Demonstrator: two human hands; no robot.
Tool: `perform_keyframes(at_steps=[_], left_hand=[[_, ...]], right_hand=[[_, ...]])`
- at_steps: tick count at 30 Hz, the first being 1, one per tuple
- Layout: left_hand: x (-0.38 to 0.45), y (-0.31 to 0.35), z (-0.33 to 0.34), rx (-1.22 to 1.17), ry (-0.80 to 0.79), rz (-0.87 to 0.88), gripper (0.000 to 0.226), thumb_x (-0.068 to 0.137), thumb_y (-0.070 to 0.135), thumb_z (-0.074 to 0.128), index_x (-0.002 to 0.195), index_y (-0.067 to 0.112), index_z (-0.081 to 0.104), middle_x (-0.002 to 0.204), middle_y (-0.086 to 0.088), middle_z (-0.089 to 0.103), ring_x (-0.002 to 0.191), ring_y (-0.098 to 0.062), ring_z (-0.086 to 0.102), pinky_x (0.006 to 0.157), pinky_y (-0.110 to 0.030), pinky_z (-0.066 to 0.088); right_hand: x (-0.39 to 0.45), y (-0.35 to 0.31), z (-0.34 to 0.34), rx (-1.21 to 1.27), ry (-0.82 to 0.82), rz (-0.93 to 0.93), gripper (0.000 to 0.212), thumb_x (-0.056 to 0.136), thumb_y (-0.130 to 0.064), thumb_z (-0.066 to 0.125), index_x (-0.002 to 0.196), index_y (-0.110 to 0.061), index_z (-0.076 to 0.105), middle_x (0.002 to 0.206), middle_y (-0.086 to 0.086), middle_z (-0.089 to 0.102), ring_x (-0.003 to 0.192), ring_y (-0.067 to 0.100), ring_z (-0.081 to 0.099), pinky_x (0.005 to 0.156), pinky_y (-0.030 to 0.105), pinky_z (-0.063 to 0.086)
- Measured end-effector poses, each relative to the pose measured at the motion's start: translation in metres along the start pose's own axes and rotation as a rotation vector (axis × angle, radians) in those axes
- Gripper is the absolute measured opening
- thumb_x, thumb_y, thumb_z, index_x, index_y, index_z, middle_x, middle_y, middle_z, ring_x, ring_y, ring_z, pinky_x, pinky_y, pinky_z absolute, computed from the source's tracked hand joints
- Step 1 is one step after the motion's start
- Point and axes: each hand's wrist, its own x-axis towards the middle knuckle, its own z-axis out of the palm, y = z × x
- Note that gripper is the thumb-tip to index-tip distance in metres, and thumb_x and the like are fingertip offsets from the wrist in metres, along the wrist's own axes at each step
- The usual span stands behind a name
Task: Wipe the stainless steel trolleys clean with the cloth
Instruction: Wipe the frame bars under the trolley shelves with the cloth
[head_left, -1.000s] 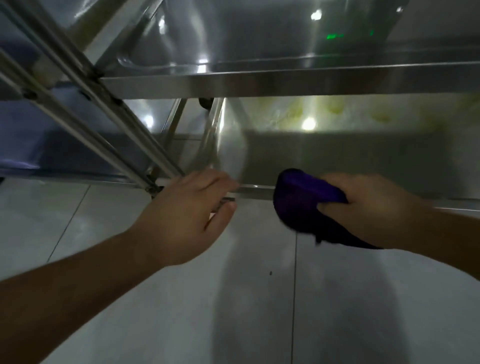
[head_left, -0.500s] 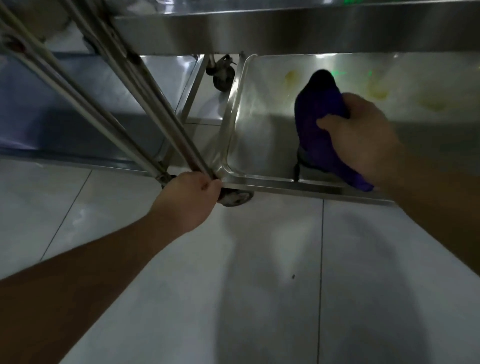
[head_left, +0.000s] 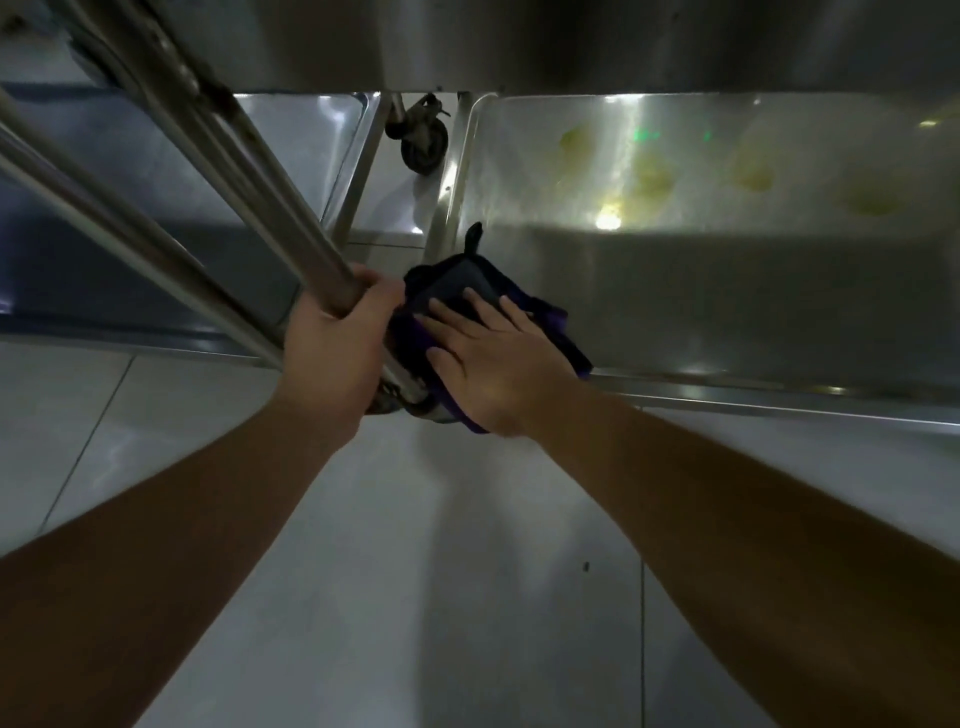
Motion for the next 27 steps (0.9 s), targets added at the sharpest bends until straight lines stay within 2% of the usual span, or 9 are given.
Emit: perform_keyframes(at_steps=[1, 4, 11, 15, 17, 20, 23, 25, 27], left_hand=[[0.001, 0.001, 0.003, -0.019, -0.01, 0.003, 0.007, 0.081, 0.03, 0.071, 0.076, 0.025, 0.072, 0.083, -0.003, 0.072, 0.085, -0.019, 0.07, 0.088, -0.042, 0.06], [0.006, -0.002, 0.006, -0.004, 0.045, -0.036, 0.019, 0.079, 0.027, 0.069, 0.06, 0.025, 0.069, 0.072, -0.007, 0.07, 0.072, -0.026, 0.066, 0.081, -0.047, 0.057], [0.008, -0.008, 0.015, -0.031, 0.109, 0.028, 0.02, 0.072, 0.025, 0.063, 0.052, 0.025, 0.059, 0.055, 0.0, 0.054, 0.056, -0.022, 0.051, 0.059, -0.033, 0.043], [0.006, -0.008, 0.019, -0.065, 0.138, 0.02, 0.018, 0.066, 0.028, 0.061, 0.049, 0.025, 0.056, 0.051, -0.001, 0.047, 0.052, -0.021, 0.048, 0.051, -0.028, 0.039], [0.006, -0.007, 0.02, -0.078, 0.144, 0.021, 0.018, 0.065, 0.028, 0.061, 0.048, 0.025, 0.055, 0.05, 0.002, 0.048, 0.051, -0.019, 0.048, 0.052, -0.026, 0.04], [0.004, -0.005, 0.021, -0.099, 0.138, 0.035, 0.022, 0.067, 0.024, 0.062, 0.046, 0.025, 0.056, 0.05, 0.002, 0.052, 0.051, -0.015, 0.051, 0.052, -0.024, 0.043], [0.004, -0.002, 0.022, -0.182, 0.115, 0.049, 0.031, 0.074, 0.01, 0.06, 0.048, 0.025, 0.057, 0.05, 0.0, 0.053, 0.052, -0.015, 0.052, 0.056, -0.025, 0.048], [0.004, -0.001, 0.023, -0.212, 0.103, 0.052, 0.03, 0.075, 0.006, 0.059, 0.049, 0.022, 0.056, 0.05, -0.001, 0.052, 0.051, -0.016, 0.052, 0.057, -0.026, 0.048], [0.003, 0.0, 0.024, -0.223, 0.088, 0.055, 0.031, 0.073, 0.006, 0.058, 0.048, 0.024, 0.054, 0.05, -0.001, 0.051, 0.052, -0.017, 0.051, 0.058, -0.027, 0.047]], right_hand=[[-0.005, 0.005, -0.002, -0.032, 0.019, 0.011, 0.062, 0.105, -0.054, 0.005, 0.164, -0.04, 0.016, 0.172, -0.017, 0.011, 0.16, 0.015, -0.003, 0.128, 0.043, -0.007], [-0.027, 0.031, -0.013, -0.104, 0.061, 0.135, 0.062, 0.105, -0.052, 0.005, 0.165, -0.037, 0.013, 0.173, -0.015, 0.009, 0.16, 0.017, -0.001, 0.129, 0.045, 0.0], [-0.128, 0.139, -0.049, -0.106, 0.168, 0.614, 0.068, 0.101, -0.057, 0.003, 0.165, -0.035, 0.007, 0.174, -0.013, 0.002, 0.161, 0.018, -0.002, 0.13, 0.047, 0.003], [-0.12, 0.121, -0.047, -0.036, 0.177, 0.774, 0.065, 0.104, -0.052, 0.007, 0.166, -0.033, 0.0, 0.174, -0.013, -0.005, 0.16, 0.022, -0.008, 0.129, 0.048, 0.0], [-0.099, 0.088, -0.039, -0.051, 0.166, 0.695, 0.063, 0.105, -0.049, 0.007, 0.166, -0.033, 0.006, 0.174, -0.012, -0.001, 0.161, 0.026, -0.003, 0.129, 0.05, 0.004], [-0.049, 0.029, -0.021, -0.145, 0.092, 0.31, 0.073, 0.098, -0.046, -0.005, 0.165, -0.032, 0.018, 0.174, -0.011, 0.008, 0.16, 0.029, 0.003, 0.127, 0.052, 0.011], [0.014, -0.002, -0.015, -0.135, -0.01, -0.002, 0.059, 0.107, -0.05, 0.007, 0.164, -0.041, 0.015, 0.173, -0.017, 0.009, 0.161, 0.021, 0.0, 0.128, 0.049, 0.002], [0.045, -0.002, -0.019, -0.197, -0.036, -0.067, 0.061, 0.105, -0.054, 0.007, 0.164, -0.041, 0.015, 0.173, -0.015, 0.005, 0.161, 0.022, -0.005, 0.128, 0.053, -0.001], [0.065, 0.007, -0.026, -0.214, -0.007, -0.019, 0.062, 0.105, -0.055, 0.01, 0.164, -0.039, 0.015, 0.174, -0.013, 0.005, 0.161, 0.023, -0.004, 0.127, 0.053, -0.003]])
